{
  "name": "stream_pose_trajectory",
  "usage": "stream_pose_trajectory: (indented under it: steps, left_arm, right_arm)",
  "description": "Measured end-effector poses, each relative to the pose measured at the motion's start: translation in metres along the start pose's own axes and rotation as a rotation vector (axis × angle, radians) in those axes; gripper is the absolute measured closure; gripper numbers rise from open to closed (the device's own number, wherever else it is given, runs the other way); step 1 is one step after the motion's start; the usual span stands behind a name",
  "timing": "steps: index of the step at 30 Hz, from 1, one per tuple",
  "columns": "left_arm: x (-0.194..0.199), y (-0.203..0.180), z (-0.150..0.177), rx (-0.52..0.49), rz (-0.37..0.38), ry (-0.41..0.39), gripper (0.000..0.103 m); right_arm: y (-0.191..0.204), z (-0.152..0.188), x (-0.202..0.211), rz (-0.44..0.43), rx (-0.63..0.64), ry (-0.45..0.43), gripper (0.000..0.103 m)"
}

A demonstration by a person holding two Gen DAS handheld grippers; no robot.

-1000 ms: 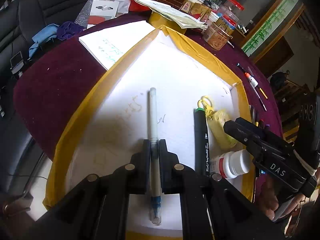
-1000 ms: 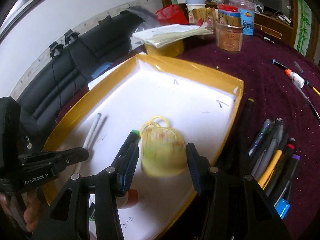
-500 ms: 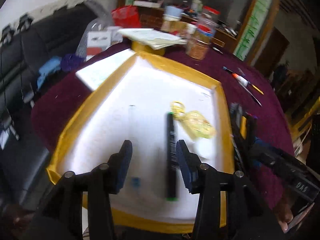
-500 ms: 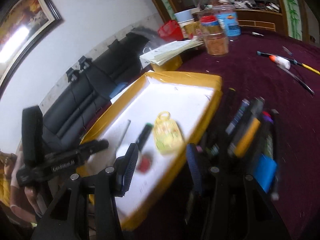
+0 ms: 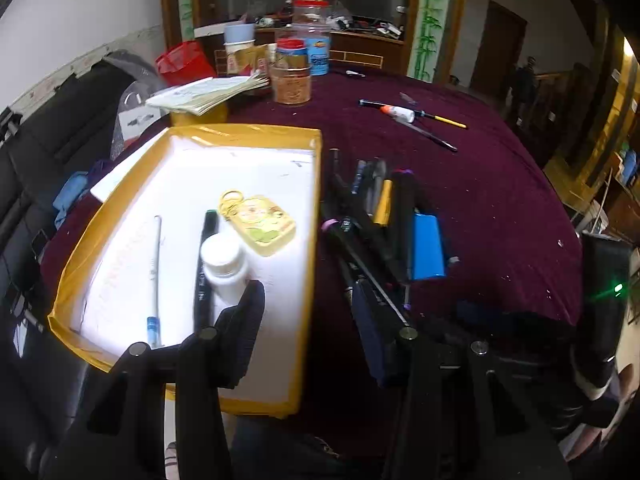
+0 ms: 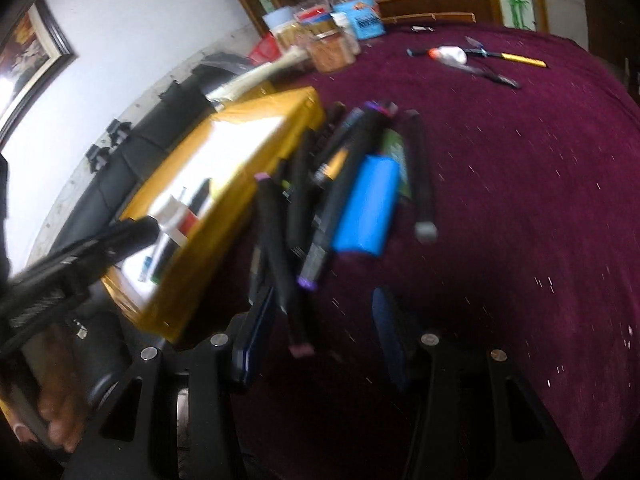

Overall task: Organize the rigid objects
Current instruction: 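Grasp blue battery with right gripper while left gripper grasps a clear pen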

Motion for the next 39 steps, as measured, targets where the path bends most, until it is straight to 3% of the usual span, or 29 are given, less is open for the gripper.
stream_pose_trajectory:
  steps: [6, 8, 15, 19, 21, 26, 30, 33, 37, 39]
  left_arm:
    - [0.0, -0.012, 0.007, -0.041, -0.008, 0.016, 0.059]
    - [0.001, -0.008, 0.006, -0.039, -0.016, 0.01, 0.059]
    - [-0.004, 0.008, 0.011, 0.088, 0.112, 0.077, 0.059]
    - [-0.006, 0.008, 0.008, 0.114, 0.138, 0.079, 0.059]
    - [-0.004, 0.004, 0.006, 0.116, 0.169, 0.079, 0.059]
    - [-0.005, 0.0, 0.006, 0.121, 0.204, 0.071, 0.059]
    - [-0.001, -0.004, 0.004, 0.091, 0.226, 0.067, 0.059]
    - [0.0, -0.008, -0.001, 0.076, 0.225, 0.052, 0.059]
    - [-0.004, -0.022, -0.005, 0.046, 0.245, 0.069, 0.059]
    - [-0.011, -0.032, -0.009, 0.024, 0.249, 0.067, 0.059]
  right_arm:
    - [-0.006, 0.01, 0.001, -0.019, 0.001, -0.015, 0.055]
    - [-0.005, 0.011, 0.001, -0.057, -0.01, -0.025, 0.046]
    - [0.004, 0.016, 0.002, -0.026, 0.056, -0.008, 0.043]
    - [0.0, -0.005, 0.014, -0.044, 0.025, -0.059, 0.058]
    - [-0.007, -0.017, 0.016, -0.034, -0.014, -0.071, 0.058]
    - [-0.025, -0.039, -0.004, -0.052, -0.11, -0.039, 0.074]
    - [-0.028, -0.046, -0.028, -0.098, -0.159, -0.005, 0.074]
    - [-0.029, -0.044, -0.034, -0.115, -0.175, 0.007, 0.082]
    - [-0.037, -0.037, -0.016, -0.092, -0.189, -0.034, 0.086]
    - [-0.047, -0.03, 0.001, -0.036, -0.187, -0.082, 0.087]
Point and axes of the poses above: each gripper's, at about its wrist camera, not at the fingertips, and x roughly against the way its jaws point, y to its left, z to its underside, the point moved 10 cm from there along -x, roughly the way its jaws point, and after that the axes turned 2 degrees about x, right-handed, at the moved point
